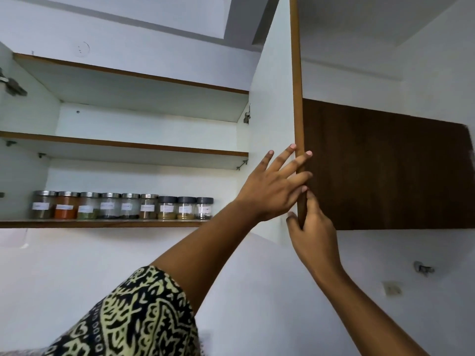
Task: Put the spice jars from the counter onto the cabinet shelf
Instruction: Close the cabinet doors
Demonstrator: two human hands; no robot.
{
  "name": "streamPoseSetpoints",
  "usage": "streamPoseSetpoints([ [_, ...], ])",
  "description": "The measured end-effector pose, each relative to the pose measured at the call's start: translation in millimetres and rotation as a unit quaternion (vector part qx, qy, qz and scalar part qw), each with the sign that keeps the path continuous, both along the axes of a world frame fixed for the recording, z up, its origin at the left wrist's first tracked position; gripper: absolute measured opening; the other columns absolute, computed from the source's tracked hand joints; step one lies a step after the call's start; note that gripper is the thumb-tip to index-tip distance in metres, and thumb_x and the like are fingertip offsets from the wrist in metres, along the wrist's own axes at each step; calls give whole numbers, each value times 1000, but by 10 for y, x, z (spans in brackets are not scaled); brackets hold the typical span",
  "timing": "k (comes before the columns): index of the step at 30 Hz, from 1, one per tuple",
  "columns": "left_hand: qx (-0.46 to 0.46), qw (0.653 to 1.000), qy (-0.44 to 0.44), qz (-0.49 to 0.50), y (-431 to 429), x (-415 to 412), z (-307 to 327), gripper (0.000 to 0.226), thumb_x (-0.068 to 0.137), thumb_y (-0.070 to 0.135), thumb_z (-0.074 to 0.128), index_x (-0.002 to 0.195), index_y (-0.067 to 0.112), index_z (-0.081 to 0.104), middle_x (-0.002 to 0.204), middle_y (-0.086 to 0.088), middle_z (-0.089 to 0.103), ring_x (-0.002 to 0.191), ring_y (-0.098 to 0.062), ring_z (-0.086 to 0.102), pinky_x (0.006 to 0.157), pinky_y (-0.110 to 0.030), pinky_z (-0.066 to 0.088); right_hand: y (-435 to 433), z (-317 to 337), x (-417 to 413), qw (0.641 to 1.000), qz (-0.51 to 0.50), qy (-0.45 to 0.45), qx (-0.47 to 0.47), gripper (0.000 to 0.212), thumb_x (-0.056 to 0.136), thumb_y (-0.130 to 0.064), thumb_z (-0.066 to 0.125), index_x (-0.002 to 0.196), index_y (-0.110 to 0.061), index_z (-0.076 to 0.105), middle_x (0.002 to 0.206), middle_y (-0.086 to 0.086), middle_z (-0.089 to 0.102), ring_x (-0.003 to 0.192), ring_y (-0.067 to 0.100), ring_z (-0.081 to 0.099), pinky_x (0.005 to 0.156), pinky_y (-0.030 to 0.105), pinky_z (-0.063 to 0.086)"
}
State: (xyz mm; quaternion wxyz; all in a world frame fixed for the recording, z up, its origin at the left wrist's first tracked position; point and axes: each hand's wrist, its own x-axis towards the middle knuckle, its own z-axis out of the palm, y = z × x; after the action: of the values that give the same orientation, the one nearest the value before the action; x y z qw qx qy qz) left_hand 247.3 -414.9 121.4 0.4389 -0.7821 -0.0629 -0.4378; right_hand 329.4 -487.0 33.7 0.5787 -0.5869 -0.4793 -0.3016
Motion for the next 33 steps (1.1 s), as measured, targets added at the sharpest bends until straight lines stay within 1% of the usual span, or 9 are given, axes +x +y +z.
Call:
streamPoseSetpoints([
  [3,27,1000,-11,10,188,-364,9,45,97,44,27,125,25,57,153,-5,34,143,-31,25,112,-50,24,199,-42,-230,998,35,-37,24,60,91,-22,57,145,-14,33,137,6,55,118,24,57,92,25,44],
  [7,58,998,-11,32,431,-881,43,43,95,48,34,123,25,58,150,-5,39,141,-28,30,110,-49,29,549,-69,-568,993,79,-63,64,60,85,-28,59,139,-9,41,134,9,53,120,26,54,96,35,48],
  [9,67,997,-8,48,580,-1124,57,43,95,48,35,121,25,59,149,-5,40,141,-26,32,108,-48,31,737,-68,-754,990,99,-68,73,63,82,-32,57,138,-8,42,135,9,51,122,25,50,97,31,45],
  [14,86,993,12,74,1031,-1700,108,46,94,50,34,119,20,59,143,-8,48,137,-27,37,107,-47,32,1284,-37,-1251,984,154,-62,72,71,81,-22,68,143,-16,34,149,1,36,136,20,35,107,34,36],
  [19,82,991,28,102,1611,-2195,128,52,91,52,35,121,16,58,139,-8,51,137,-26,38,110,-48,30,1973,14,-1765,984,164,-51,52,80,82,-17,65,149,-20,20,158,-1,18,146,17,16,117,40,25],
  [23,50,988,49,139,2152,-2530,178,65,90,59,28,137,17,46,151,-5,36,144,-22,24,115,-49,15,2527,33,-2025,992,110,-68,4,89,84,-31,63,151,-21,4,160,-3,0,148,15,0,121,39,14],
  [27,-12,981,60,182,2665,-2717,165,74,88,64,20,149,23,21,160,0,8,148,-17,1,116,-46,-3,3072,54,-2218,996,56,-68,-21,95,85,-47,59,150,-21,-4,160,-1,-9,148,19,-6,119,37,4],
  [30,-59,968,73,235,3003,-2790,122,76,89,64,23,152,24,6,160,1,-9,147,-16,-10,116,-46,-7,3469,62,-2336,997,26,-66,-39,97,84,-53,57,150,-21,-6,160,2,-10,148,22,-8,118,39,1],
  [33,-89,959,73,260,3284,-2789,107,77,91,61,28,151,23,-2,159,0,-14,147,-16,-12,116,-46,-7,3814,71,-2371,996,-10,-78,-53,97,84,-53,56,150,-19,-5,160,3,-8,148,22,-7,118,41,2],
])
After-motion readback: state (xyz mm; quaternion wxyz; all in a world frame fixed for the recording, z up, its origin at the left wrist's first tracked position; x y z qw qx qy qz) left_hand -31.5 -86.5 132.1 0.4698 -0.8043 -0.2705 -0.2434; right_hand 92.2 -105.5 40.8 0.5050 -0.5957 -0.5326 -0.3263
